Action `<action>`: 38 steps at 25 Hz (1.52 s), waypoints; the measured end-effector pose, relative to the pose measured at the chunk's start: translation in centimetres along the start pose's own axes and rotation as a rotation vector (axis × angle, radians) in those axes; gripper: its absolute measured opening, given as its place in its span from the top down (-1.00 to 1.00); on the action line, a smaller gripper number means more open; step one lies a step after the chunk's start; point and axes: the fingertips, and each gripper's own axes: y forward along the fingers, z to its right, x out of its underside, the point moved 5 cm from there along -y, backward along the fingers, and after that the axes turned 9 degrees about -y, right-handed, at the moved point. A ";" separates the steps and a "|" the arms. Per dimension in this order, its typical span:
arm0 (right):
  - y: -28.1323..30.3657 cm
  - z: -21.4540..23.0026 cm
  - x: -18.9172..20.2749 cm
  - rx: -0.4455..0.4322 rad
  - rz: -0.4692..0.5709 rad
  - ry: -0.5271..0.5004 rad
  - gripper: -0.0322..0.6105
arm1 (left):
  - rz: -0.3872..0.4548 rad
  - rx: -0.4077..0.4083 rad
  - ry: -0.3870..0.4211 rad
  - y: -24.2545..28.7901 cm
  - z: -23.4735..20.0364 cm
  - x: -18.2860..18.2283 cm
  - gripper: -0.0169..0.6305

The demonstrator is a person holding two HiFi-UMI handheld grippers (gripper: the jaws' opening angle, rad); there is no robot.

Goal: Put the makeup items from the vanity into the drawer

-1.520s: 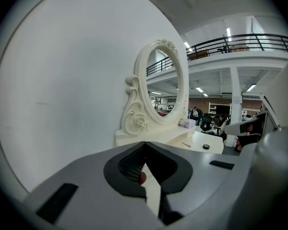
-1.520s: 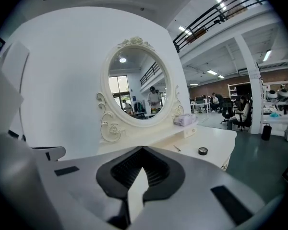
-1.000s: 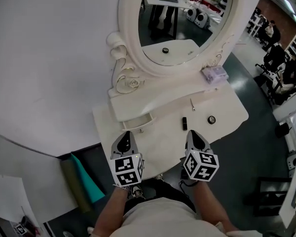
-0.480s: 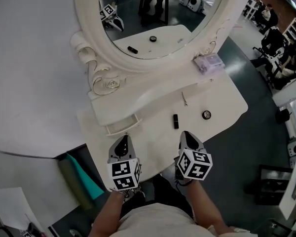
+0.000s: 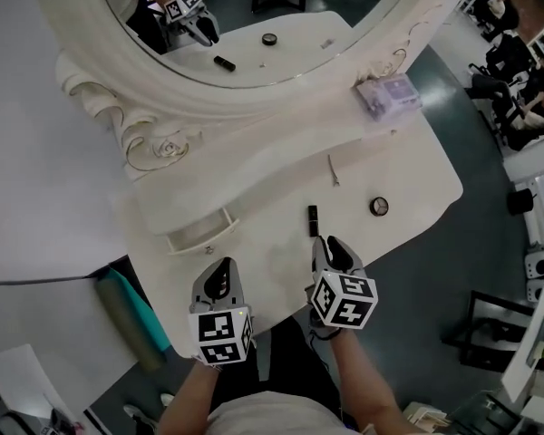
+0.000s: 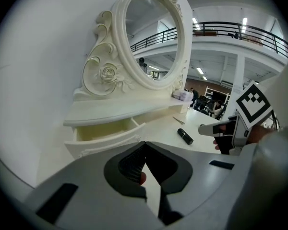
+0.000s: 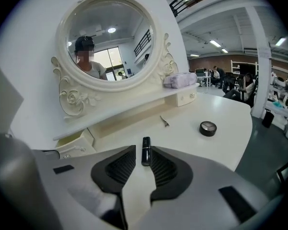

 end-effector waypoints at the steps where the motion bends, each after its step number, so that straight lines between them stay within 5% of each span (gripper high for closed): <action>1: 0.5 0.0 0.2 -0.005 -0.011 -0.004 0.58 | -0.009 -0.006 -0.004 0.1 -0.1 0.3 0.93; 24: 6.1 0.3 2.1 -0.029 -0.206 -0.163 0.55 | -0.069 -0.088 -0.109 1.4 -2.0 3.3 0.93; 38: 4.3 -1.8 0.7 -0.124 -0.139 -0.234 0.58 | -0.017 -0.161 -0.170 -0.4 -3.8 3.1 0.93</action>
